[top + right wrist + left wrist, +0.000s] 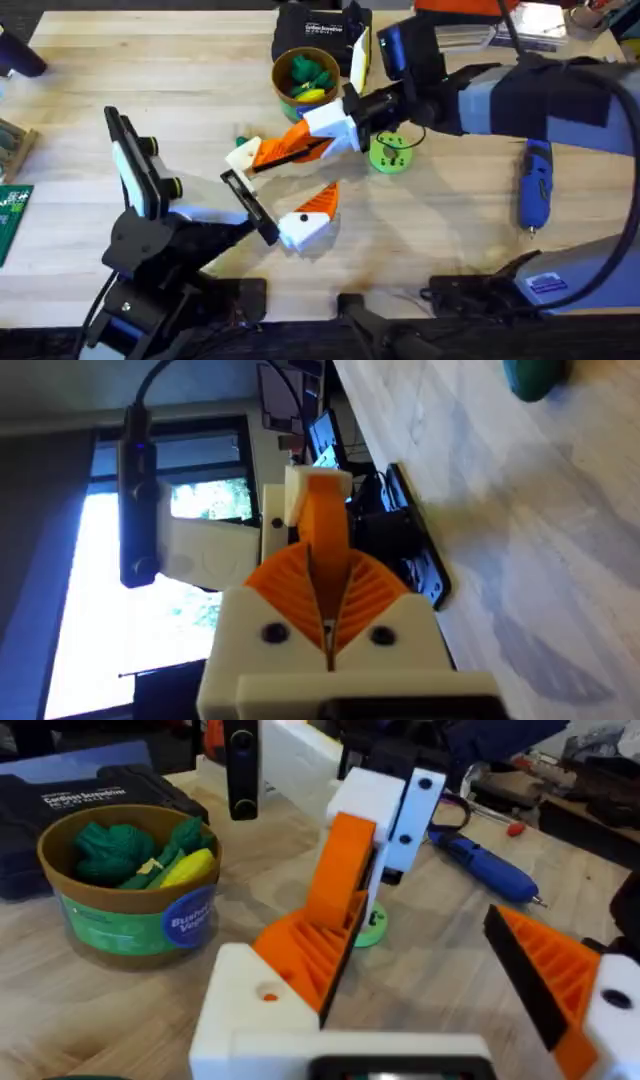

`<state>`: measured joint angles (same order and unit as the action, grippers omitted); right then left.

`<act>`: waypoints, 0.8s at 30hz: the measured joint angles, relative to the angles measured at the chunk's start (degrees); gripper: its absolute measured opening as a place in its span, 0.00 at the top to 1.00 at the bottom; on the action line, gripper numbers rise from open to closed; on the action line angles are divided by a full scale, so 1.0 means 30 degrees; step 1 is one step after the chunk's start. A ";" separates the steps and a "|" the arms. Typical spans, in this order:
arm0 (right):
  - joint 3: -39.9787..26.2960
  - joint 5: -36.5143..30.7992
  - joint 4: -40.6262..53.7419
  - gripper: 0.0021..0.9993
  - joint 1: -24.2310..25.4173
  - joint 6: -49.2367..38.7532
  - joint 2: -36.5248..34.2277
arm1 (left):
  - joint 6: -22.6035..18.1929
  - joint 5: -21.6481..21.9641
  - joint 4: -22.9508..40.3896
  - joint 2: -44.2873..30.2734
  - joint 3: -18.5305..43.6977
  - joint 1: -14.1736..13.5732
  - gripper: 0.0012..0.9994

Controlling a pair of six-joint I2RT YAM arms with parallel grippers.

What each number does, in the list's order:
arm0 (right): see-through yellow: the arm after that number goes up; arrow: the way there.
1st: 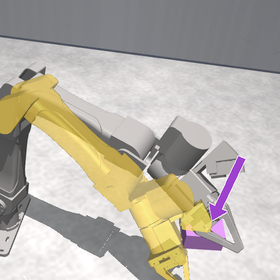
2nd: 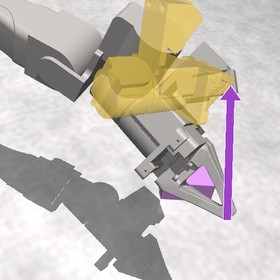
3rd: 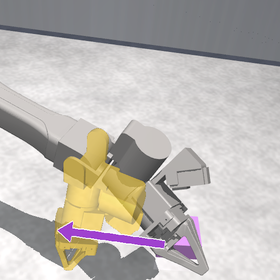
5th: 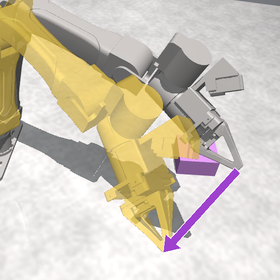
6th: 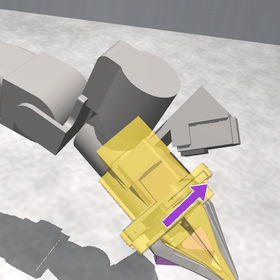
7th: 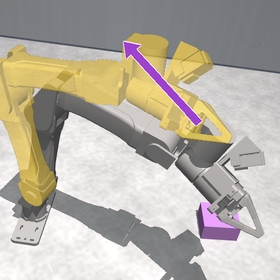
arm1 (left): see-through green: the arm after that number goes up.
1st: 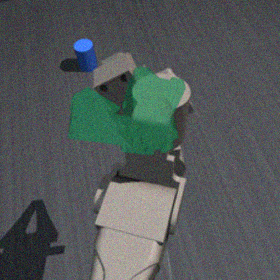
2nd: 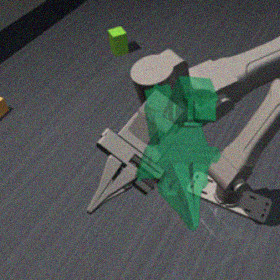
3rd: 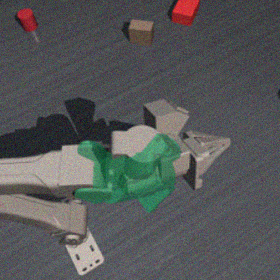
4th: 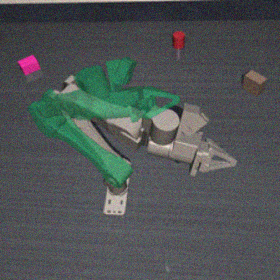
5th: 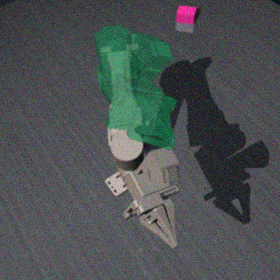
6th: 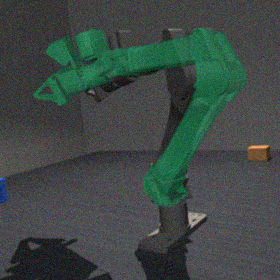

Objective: Pick up the gripper from the table and insert it into the empty holder that is missing its gripper. Then pick up a screw, insert it into the mounting hole, and use the screwdriver to tighten it. Finally, clean up the table by picking up the vegetable and placing it into the bucket.

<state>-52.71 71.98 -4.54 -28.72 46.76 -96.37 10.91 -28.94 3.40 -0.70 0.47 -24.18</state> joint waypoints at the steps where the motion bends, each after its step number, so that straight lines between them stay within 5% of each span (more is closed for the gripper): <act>1: 0.0000 -0.0132 -0.0071 0.99 -0.0053 0.0148 -0.0004 | 0.0058 0.0018 0.0000 -0.0004 0.0000 0.0000 0.01; 24: 0.0015 -0.1903 -0.2328 0.99 -0.1064 0.1060 -0.0004 | 0.0149 0.0943 0.0007 -0.0049 0.0000 0.0117 0.01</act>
<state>-52.66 66.28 -11.52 -31.91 49.94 -96.38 11.35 -26.11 3.42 -0.85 0.47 -23.83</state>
